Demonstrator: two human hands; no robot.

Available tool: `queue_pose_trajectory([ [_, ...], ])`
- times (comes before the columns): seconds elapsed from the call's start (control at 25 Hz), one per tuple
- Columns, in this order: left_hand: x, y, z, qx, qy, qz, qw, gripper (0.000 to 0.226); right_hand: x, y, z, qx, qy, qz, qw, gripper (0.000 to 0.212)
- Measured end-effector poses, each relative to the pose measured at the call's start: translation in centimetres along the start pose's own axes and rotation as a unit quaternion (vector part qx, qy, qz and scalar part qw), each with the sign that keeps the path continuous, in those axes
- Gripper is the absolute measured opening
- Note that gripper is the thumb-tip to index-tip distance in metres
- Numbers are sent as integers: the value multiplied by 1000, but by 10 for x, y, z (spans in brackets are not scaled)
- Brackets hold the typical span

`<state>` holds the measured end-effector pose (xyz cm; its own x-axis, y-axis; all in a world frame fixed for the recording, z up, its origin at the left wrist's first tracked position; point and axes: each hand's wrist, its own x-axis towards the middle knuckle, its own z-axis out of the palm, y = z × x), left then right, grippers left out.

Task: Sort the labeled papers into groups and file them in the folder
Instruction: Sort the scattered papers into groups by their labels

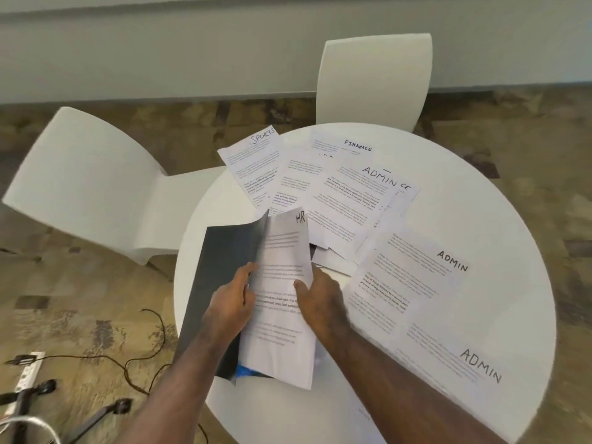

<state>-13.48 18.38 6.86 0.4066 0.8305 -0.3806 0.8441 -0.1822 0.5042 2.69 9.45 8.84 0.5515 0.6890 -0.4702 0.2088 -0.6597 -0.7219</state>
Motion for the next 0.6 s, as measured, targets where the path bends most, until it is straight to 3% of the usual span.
queue_pose_trajectory([
  [0.16,-2,8,1,5,37,-7,999,47,0,-11,27,25,-55,-10,998,39],
  [0.36,-3,14,-6,-1,67,-47,997,45,1,-4,25,-21,-79,4,997,36],
  [0.6,-16,23,6,12,21,-26,999,44,14,-17,36,-29,-125,2,992,42],
])
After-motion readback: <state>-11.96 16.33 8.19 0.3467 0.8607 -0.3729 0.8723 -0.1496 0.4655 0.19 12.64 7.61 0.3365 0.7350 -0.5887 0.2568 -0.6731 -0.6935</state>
